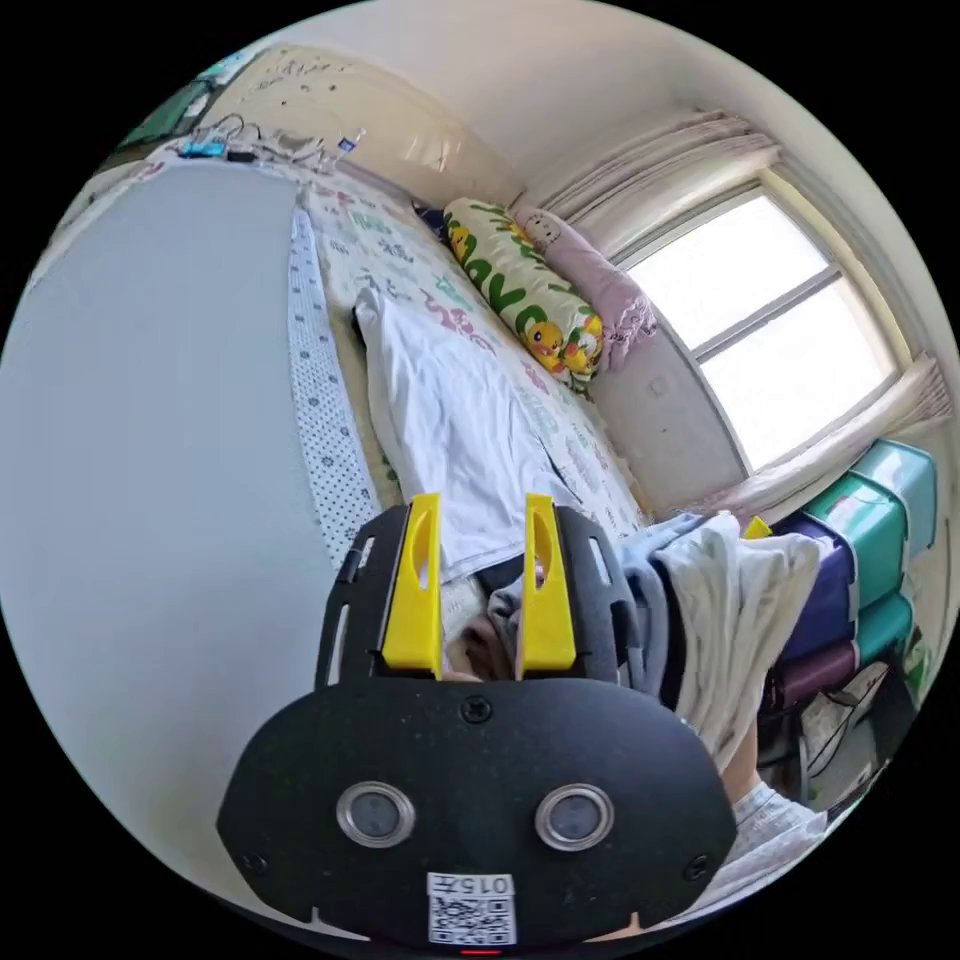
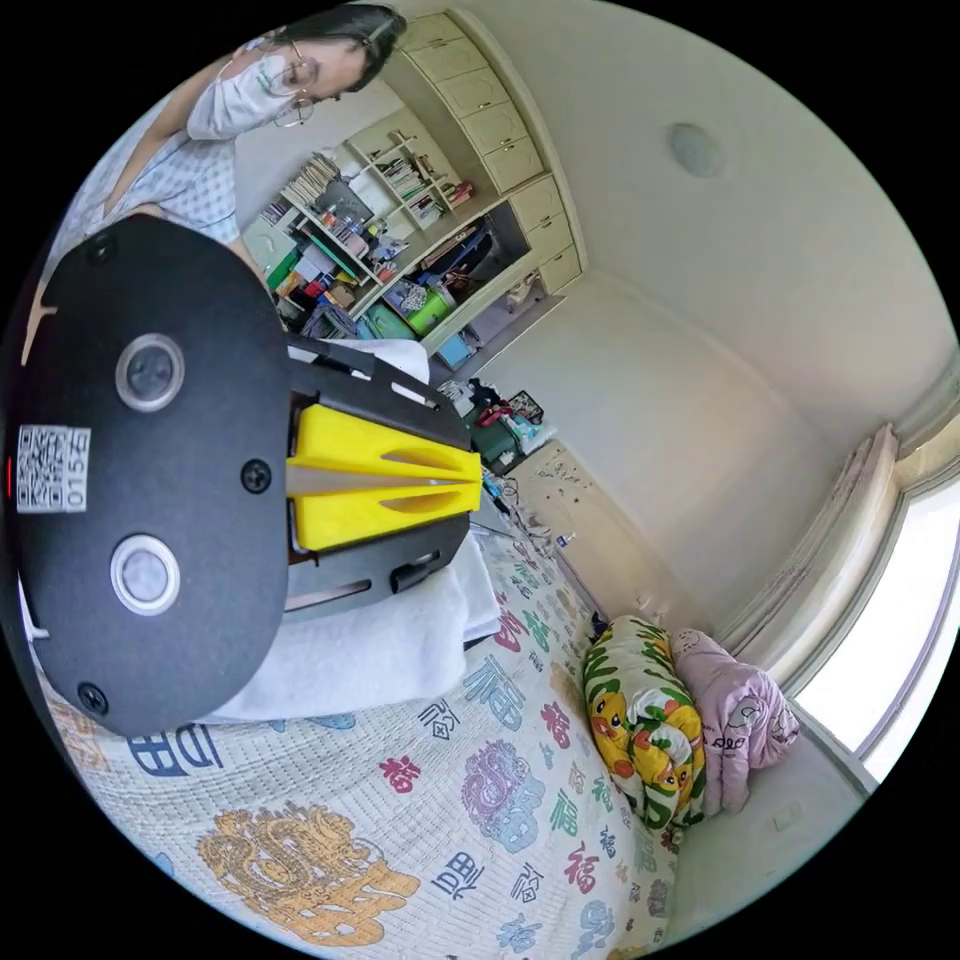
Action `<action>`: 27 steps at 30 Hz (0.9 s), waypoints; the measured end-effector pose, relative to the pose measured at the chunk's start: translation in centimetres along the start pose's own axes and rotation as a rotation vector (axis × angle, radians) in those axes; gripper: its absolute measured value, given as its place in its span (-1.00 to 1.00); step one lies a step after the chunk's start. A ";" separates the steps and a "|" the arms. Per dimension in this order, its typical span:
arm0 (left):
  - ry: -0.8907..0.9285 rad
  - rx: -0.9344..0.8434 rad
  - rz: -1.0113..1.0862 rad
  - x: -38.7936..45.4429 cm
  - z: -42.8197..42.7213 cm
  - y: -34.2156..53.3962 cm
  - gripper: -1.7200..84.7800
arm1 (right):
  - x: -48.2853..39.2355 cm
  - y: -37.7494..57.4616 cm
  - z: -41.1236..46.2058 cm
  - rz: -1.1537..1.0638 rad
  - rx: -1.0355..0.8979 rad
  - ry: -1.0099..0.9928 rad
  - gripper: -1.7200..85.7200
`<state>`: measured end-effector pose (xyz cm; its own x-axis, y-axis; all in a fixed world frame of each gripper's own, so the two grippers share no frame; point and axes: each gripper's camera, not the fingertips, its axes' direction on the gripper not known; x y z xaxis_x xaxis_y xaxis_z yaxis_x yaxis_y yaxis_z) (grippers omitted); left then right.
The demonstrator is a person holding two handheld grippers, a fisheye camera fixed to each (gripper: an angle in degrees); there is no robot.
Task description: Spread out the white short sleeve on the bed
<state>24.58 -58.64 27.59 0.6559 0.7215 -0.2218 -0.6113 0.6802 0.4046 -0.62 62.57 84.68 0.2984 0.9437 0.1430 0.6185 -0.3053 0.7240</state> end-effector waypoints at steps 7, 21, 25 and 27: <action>-0.015 -0.119 -0.103 -1.8 6.6 1.3 -0.94 | -1.4 1.8 -0.4 -0.010 0.016 0.031 -0.97; 0.488 0.666 0.294 3.2 -33.5 13.4 -0.98 | -10.5 0.7 4.4 -0.009 -0.086 0.247 -0.96; 0.516 0.713 0.376 3.4 -44.4 25.2 -0.98 | -21.8 1.7 4.8 -0.155 -0.043 0.328 -0.93; 0.505 0.722 0.352 2.3 -47.7 30.7 -0.98 | -28.6 4.0 6.1 -0.312 -0.089 0.284 -0.90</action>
<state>-13.85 -29.93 -2.81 0.1138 0.9555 -0.2720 -0.2046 0.2905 0.9348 -2.24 33.61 79.33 -0.1127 0.9904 0.0795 0.5782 0.0003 0.8159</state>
